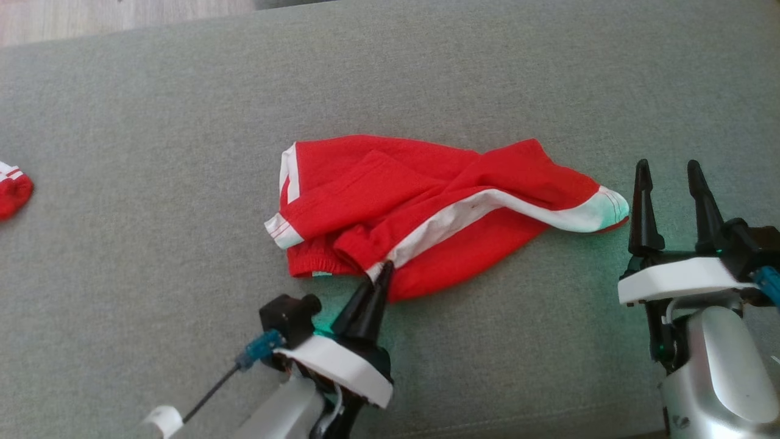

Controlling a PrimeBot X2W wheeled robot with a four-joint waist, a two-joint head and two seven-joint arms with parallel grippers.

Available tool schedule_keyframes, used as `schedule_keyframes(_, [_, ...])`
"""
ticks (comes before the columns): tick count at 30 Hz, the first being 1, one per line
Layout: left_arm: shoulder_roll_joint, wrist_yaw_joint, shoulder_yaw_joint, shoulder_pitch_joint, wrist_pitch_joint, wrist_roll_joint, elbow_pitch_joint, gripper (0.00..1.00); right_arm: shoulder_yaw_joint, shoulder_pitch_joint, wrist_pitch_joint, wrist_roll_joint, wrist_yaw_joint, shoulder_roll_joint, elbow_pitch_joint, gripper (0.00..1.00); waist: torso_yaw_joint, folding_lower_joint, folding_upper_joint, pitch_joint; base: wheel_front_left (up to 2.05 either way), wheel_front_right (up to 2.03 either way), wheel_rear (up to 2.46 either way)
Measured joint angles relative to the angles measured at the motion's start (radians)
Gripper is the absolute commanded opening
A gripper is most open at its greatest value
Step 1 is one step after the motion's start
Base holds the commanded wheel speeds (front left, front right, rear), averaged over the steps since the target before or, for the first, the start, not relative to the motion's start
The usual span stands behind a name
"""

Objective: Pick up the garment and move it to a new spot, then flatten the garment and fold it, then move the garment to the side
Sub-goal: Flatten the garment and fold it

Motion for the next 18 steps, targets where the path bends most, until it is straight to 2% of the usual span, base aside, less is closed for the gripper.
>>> schedule_keyframes(5, [0.014,0.000,0.118,-0.005,0.000,0.031,-0.025,0.00,0.000,0.002,0.000,0.010,0.000,0.000,0.005,1.00,0.018,0.0000,0.0000,-0.006,0.00,0.00,0.00])
schedule_keyframes(8, [0.042,0.000,0.194,-0.027,0.000,0.080,-0.024,0.00,0.014,0.008,0.000,0.021,0.000,0.000,0.017,1.00,0.035,0.0000,0.0000,-0.015,0.00,0.00,0.00])
schedule_keyframes(15, [0.109,0.000,0.282,-0.056,0.000,0.210,0.058,0.00,0.067,0.043,0.000,0.044,0.000,0.000,0.045,1.00,0.058,-0.0002,0.0000,-0.045,0.00,0.00,0.00])
schedule_keyframes(16, [0.114,0.000,0.295,-0.055,0.000,0.229,0.079,0.02,0.074,0.043,0.000,0.044,0.000,0.000,0.045,1.00,0.060,-0.0002,0.0000,-0.049,0.00,0.00,0.00])
schedule_keyframes(17, [0.116,0.002,0.313,-0.051,0.000,0.246,0.092,0.31,0.079,0.043,0.000,0.047,0.000,0.000,0.045,1.00,0.061,-0.0002,0.0000,-0.052,0.00,0.00,0.00])
schedule_keyframes(18, [0.116,0.002,0.328,-0.047,0.000,0.264,0.101,0.84,0.084,0.043,0.000,0.054,0.000,0.000,0.045,1.00,0.063,-0.0002,0.0000,-0.055,0.00,0.00,0.00])
